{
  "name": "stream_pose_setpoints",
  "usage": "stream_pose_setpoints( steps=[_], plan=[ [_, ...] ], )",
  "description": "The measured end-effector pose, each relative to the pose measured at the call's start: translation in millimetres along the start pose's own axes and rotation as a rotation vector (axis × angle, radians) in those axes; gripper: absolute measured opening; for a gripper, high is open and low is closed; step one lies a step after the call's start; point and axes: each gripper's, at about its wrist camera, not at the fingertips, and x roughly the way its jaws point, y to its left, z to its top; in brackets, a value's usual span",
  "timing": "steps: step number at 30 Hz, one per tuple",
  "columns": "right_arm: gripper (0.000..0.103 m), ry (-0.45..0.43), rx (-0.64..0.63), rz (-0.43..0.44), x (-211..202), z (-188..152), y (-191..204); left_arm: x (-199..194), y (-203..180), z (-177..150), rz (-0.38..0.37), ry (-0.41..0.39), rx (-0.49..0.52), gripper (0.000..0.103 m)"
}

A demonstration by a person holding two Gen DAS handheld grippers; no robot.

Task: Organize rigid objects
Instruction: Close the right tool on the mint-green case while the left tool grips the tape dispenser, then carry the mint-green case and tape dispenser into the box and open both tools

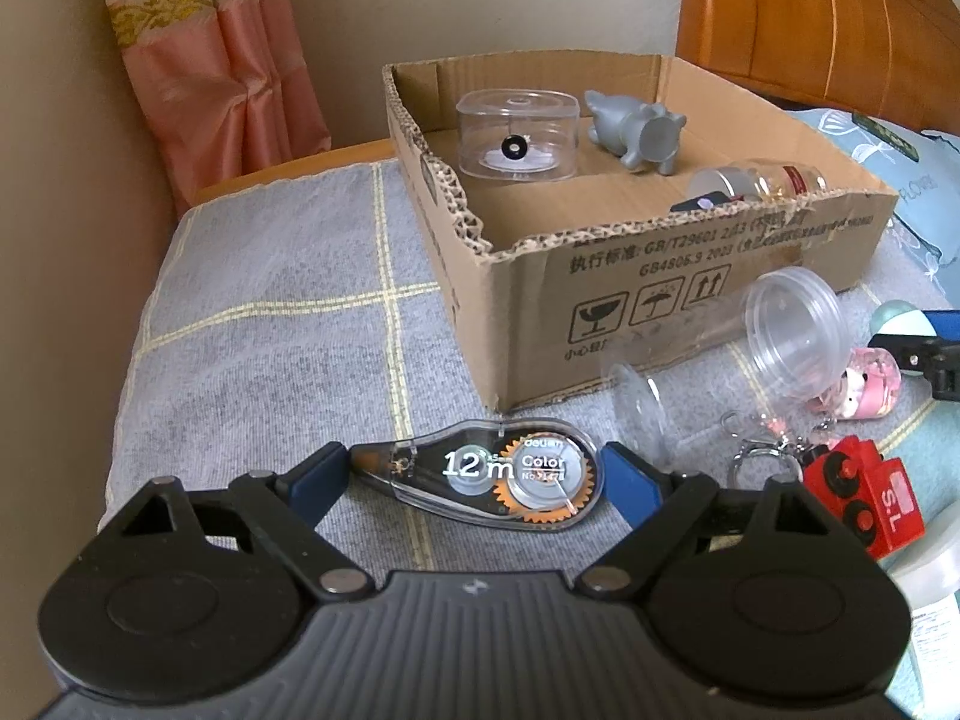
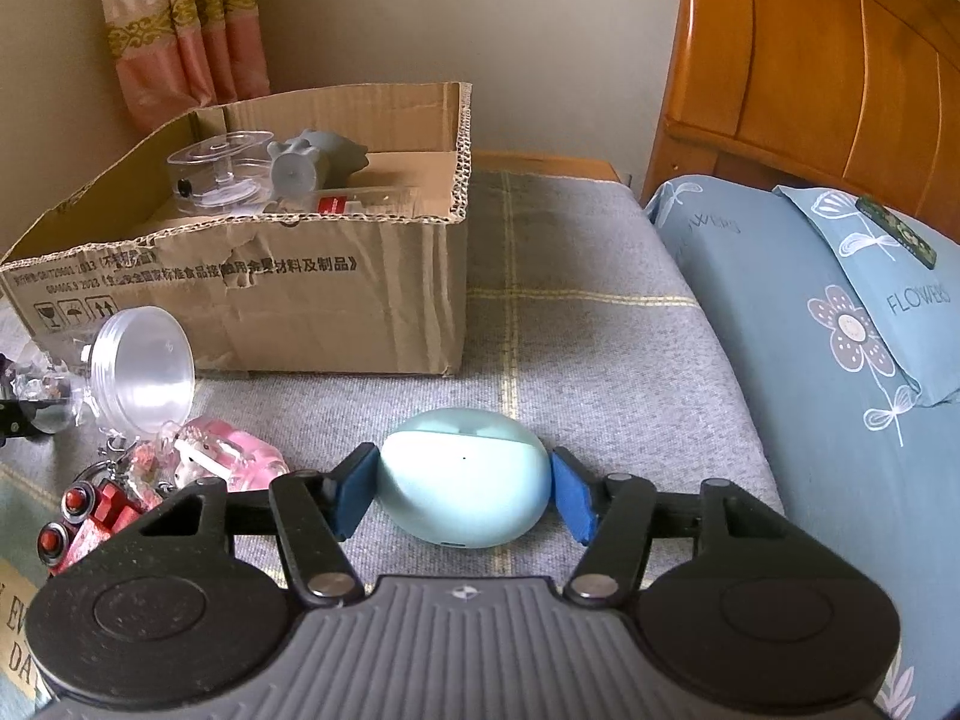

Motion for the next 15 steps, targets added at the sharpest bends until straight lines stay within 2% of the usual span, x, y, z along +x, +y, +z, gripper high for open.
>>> stream_pose_setpoints(
  steps=[9, 15],
  plan=[
    [0.066, 0.011, -0.034, 0.016, -2.5, 0.8, -0.2, -1.2, 2.7, -0.1, -0.016, 0.016, 0.009, 0.089],
    [0.066, 0.021, -0.078, 0.082, -11.6, 4.0, 0.2, -5.6, 2.5, -1.0, -0.02, 0.041, 0.061, 0.089]
  ],
)
